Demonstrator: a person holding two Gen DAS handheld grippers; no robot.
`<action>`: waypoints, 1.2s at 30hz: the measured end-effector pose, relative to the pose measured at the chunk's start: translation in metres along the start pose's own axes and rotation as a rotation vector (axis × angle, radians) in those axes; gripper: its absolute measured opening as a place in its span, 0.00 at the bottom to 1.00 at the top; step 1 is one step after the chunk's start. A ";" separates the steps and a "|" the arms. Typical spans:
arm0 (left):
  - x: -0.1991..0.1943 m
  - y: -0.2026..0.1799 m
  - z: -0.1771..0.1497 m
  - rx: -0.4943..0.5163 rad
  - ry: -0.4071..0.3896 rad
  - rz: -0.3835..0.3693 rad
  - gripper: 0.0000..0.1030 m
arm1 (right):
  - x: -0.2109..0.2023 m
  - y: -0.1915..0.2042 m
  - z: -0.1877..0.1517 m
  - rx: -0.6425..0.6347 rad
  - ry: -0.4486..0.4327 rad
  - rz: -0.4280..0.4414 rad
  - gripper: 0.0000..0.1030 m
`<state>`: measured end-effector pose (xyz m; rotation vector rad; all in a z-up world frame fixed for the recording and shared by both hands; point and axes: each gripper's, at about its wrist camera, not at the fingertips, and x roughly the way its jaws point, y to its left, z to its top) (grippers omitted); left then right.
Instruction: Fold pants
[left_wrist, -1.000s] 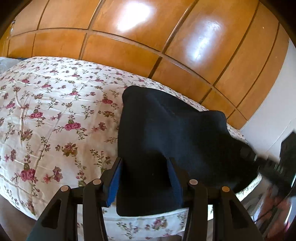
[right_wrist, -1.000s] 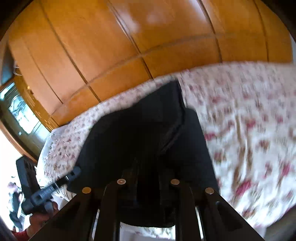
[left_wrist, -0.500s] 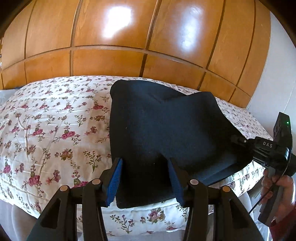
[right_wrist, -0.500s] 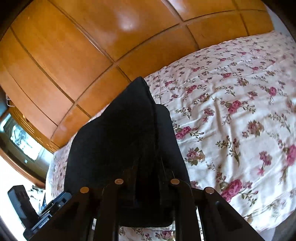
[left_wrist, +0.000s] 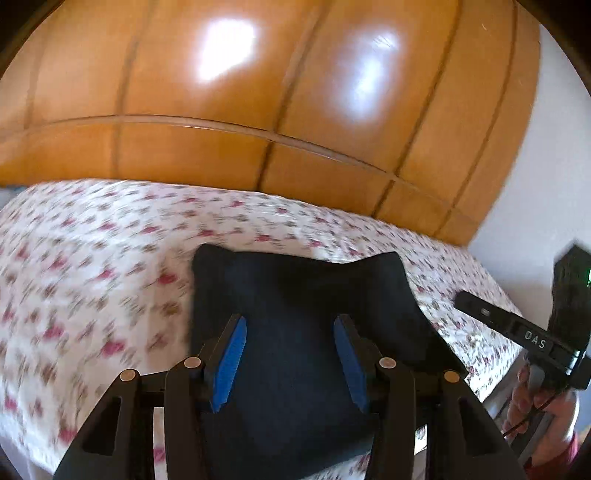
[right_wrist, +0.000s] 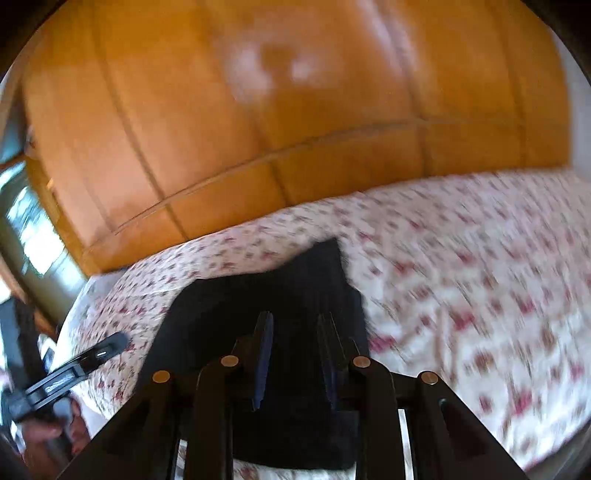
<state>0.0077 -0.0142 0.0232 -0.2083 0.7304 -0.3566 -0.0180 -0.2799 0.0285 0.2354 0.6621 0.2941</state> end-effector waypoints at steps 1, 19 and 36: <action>0.009 -0.006 0.006 0.022 0.024 0.005 0.48 | 0.014 0.009 0.010 -0.039 0.027 0.005 0.25; 0.111 0.017 -0.006 -0.044 0.106 0.043 0.46 | 0.140 -0.033 -0.003 0.041 0.127 -0.094 0.00; 0.030 0.024 -0.038 -0.073 0.009 0.063 0.44 | 0.070 -0.021 -0.031 0.044 0.034 -0.114 0.07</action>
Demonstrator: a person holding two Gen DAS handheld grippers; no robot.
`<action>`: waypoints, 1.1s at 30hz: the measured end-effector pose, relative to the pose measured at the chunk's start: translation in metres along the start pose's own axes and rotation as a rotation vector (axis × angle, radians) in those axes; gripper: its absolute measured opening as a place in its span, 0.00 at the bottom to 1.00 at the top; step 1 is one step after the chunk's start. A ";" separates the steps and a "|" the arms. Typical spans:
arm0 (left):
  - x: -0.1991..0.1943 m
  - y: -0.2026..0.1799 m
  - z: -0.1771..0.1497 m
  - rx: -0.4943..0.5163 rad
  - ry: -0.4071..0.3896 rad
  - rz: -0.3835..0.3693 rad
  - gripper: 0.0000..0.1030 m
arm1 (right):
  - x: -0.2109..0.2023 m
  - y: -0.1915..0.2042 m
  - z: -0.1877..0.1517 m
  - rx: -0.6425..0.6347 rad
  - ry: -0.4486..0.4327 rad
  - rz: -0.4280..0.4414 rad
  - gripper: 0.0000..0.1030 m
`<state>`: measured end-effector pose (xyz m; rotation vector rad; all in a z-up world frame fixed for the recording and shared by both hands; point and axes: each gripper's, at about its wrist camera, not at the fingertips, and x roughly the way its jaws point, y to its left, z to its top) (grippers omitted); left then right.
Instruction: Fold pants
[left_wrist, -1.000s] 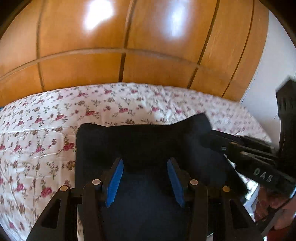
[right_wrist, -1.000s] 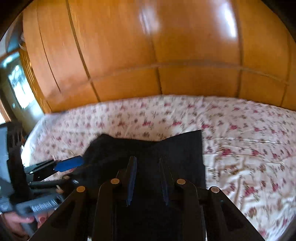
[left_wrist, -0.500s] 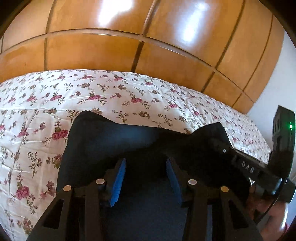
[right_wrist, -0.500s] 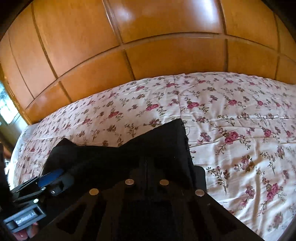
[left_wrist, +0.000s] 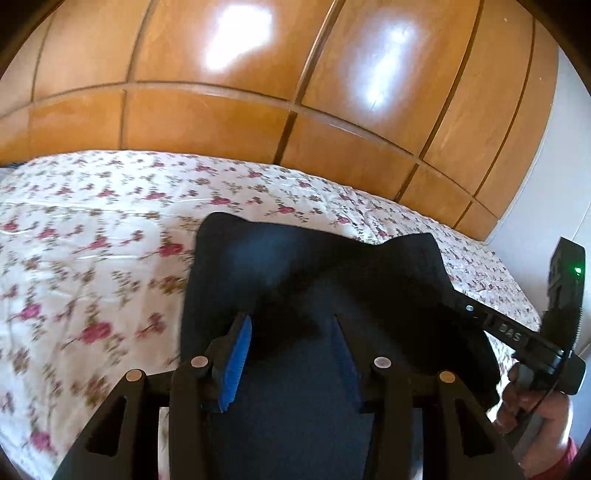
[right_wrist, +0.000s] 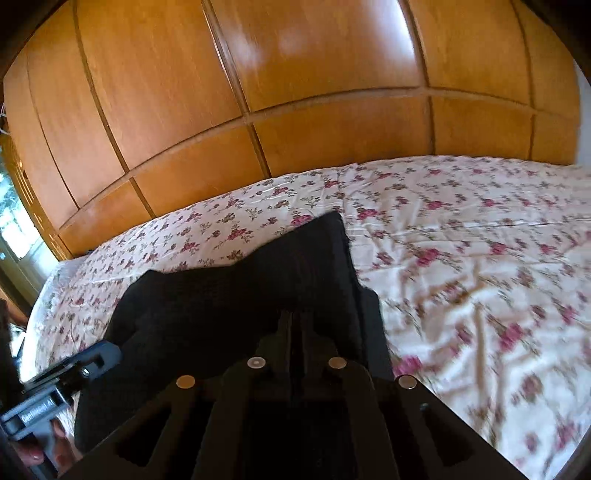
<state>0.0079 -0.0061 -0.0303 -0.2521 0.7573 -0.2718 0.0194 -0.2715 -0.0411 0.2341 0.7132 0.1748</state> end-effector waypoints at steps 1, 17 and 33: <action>-0.004 0.001 -0.004 0.003 0.002 0.014 0.45 | -0.007 -0.001 -0.006 -0.001 -0.003 -0.003 0.07; -0.026 -0.003 -0.031 0.070 0.060 0.096 0.58 | -0.038 -0.008 -0.041 -0.034 0.019 -0.001 0.10; -0.023 0.011 -0.032 -0.030 0.118 0.081 0.70 | -0.046 -0.018 -0.045 0.017 0.073 -0.004 0.59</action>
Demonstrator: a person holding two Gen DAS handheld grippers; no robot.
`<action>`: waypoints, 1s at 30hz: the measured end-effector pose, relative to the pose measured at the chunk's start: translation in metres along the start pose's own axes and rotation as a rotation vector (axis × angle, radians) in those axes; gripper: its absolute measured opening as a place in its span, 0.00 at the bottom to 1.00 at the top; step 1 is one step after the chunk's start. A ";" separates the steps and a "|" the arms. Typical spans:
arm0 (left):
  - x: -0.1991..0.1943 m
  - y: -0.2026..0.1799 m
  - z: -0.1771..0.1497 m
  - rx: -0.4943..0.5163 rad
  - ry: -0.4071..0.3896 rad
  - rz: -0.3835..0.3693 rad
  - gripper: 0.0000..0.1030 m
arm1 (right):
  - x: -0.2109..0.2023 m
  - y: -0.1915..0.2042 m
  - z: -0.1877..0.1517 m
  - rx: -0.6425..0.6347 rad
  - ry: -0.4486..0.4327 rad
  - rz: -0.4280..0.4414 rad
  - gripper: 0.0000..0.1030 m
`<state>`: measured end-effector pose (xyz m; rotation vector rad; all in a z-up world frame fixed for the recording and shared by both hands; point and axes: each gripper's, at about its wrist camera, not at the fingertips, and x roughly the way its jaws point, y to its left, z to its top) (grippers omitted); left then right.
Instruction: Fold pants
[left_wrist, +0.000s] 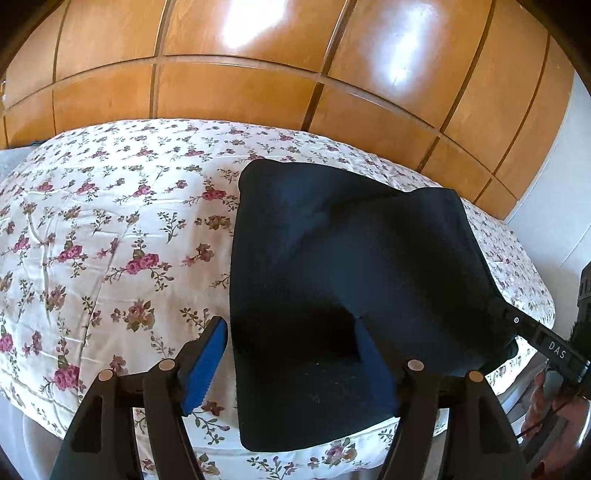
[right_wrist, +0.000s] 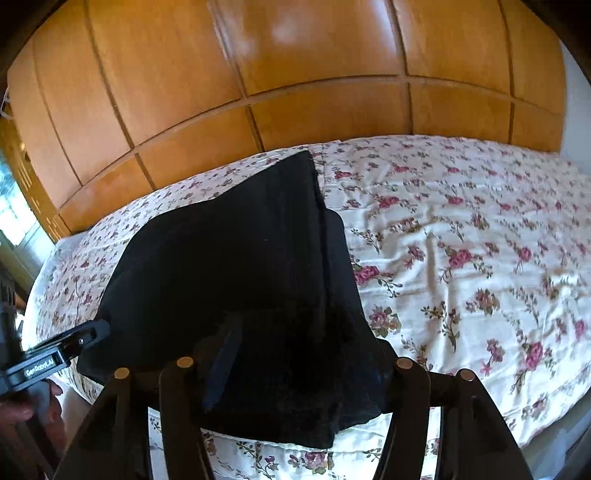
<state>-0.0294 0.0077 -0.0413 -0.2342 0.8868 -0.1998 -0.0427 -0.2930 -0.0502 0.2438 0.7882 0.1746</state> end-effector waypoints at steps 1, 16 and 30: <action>0.000 0.001 0.000 -0.003 0.002 -0.004 0.70 | 0.000 -0.001 0.000 0.000 0.003 0.002 0.59; 0.001 0.002 -0.001 0.006 0.065 -0.073 0.72 | 0.013 -0.025 -0.007 0.090 0.087 0.094 0.77; 0.007 -0.003 -0.004 0.071 0.094 -0.126 0.83 | 0.037 -0.040 -0.010 0.225 0.169 0.261 0.82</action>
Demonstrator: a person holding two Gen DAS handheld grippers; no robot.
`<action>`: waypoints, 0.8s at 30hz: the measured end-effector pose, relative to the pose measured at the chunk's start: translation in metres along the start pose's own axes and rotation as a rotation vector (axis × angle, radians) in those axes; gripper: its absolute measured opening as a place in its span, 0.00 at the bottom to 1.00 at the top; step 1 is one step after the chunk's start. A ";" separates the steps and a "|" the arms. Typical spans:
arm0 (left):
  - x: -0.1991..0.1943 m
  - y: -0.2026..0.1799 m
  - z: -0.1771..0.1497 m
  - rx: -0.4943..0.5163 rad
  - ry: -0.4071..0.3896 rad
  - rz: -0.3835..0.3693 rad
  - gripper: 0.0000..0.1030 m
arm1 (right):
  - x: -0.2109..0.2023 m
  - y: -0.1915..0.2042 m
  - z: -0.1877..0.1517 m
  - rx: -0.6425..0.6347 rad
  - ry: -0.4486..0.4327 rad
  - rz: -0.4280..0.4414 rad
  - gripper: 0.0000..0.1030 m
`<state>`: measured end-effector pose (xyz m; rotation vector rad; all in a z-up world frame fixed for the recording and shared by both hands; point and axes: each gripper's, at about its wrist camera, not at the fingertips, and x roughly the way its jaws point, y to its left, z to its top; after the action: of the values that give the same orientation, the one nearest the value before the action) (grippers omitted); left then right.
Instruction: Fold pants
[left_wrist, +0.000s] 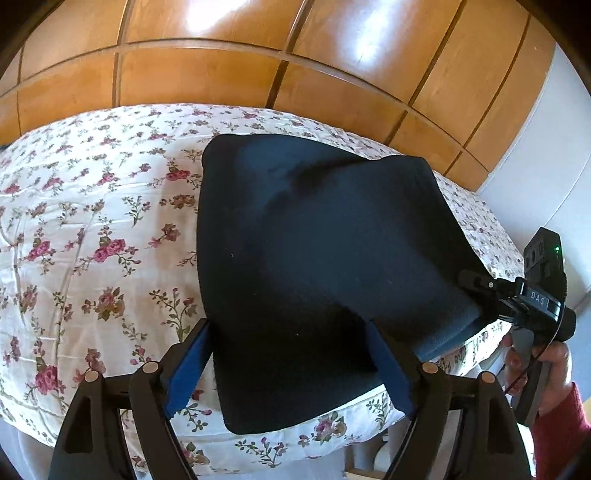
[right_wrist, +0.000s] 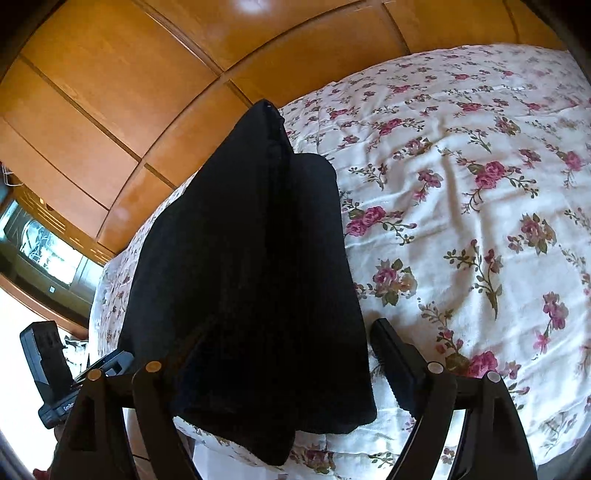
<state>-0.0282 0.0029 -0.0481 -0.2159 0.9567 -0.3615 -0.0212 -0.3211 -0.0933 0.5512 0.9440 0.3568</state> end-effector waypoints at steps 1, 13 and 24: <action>0.002 0.000 0.001 -0.006 0.008 -0.006 0.83 | 0.001 0.001 0.001 -0.003 0.003 0.001 0.83; 0.008 0.006 0.000 -0.037 0.044 -0.063 0.87 | 0.015 0.010 0.011 -0.051 0.026 0.022 0.83; 0.018 0.008 -0.001 -0.072 0.074 -0.128 0.88 | 0.020 0.012 0.009 -0.056 0.027 0.052 0.80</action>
<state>-0.0182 0.0034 -0.0648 -0.3318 1.0323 -0.4555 -0.0036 -0.3041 -0.0952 0.5215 0.9440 0.4376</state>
